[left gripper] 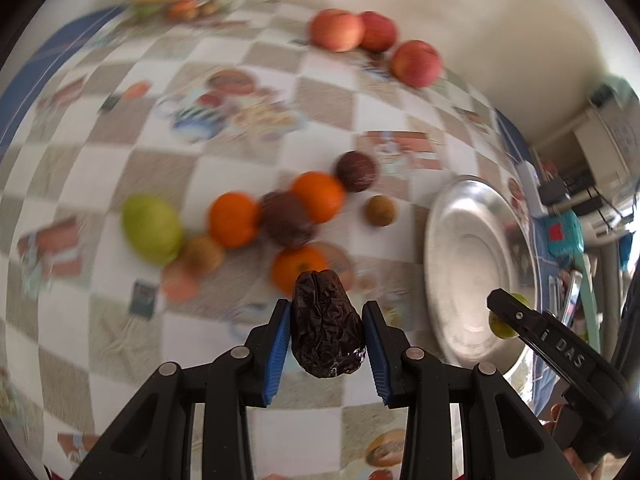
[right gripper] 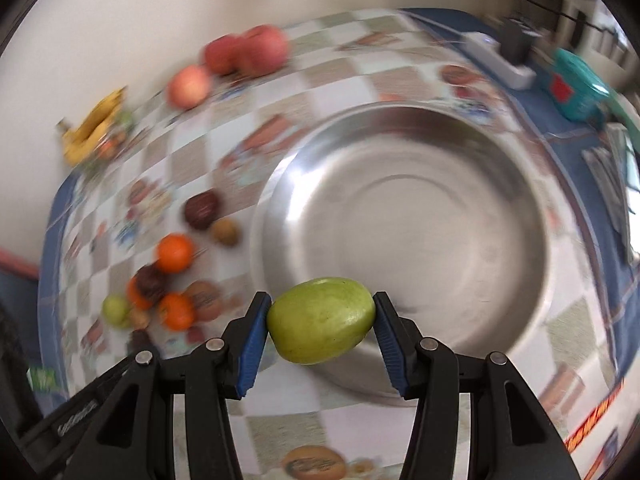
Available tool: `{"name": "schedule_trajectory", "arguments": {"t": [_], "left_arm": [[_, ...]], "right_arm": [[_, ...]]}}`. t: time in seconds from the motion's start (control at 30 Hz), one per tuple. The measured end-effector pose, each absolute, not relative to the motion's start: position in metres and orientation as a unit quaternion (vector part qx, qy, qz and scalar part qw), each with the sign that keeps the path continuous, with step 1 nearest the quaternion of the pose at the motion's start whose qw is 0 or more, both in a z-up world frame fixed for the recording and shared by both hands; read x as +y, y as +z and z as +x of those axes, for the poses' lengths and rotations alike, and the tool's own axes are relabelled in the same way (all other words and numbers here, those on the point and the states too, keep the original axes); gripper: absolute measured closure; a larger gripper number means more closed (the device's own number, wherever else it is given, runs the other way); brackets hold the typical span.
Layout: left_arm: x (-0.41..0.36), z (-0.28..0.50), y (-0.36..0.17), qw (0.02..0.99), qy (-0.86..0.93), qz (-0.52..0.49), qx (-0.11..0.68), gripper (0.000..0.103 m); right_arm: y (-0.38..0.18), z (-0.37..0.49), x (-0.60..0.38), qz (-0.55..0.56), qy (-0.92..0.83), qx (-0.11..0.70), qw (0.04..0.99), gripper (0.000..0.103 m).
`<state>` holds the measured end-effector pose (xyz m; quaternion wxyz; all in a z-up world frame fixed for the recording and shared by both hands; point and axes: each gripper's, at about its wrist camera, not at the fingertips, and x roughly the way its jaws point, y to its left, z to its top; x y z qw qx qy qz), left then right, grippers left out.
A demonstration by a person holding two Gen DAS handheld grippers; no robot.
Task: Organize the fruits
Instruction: 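Carry the date and pear over the steel bowl and open both tools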
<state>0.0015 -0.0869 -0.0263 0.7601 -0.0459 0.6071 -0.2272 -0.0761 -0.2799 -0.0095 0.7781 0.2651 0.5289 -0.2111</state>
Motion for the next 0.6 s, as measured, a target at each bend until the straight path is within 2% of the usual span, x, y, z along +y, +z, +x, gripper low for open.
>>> {"name": "schedule_trajectory", "arguments": {"t": [0.43,0.6], "left_arm": [[-0.169,-0.005,-0.013,0.777,-0.310,0.044,0.546,0.065],[-0.185,0.002,-0.019,0.768,-0.321,0.033,0.553,0.065]], "right_arm": [[-0.016,-0.072,-0.315,0.294,-0.249,0.524,0.759,0.049],[-0.017,-0.076,-0.323,0.306,-0.262,0.518,0.755,0.049]]}}
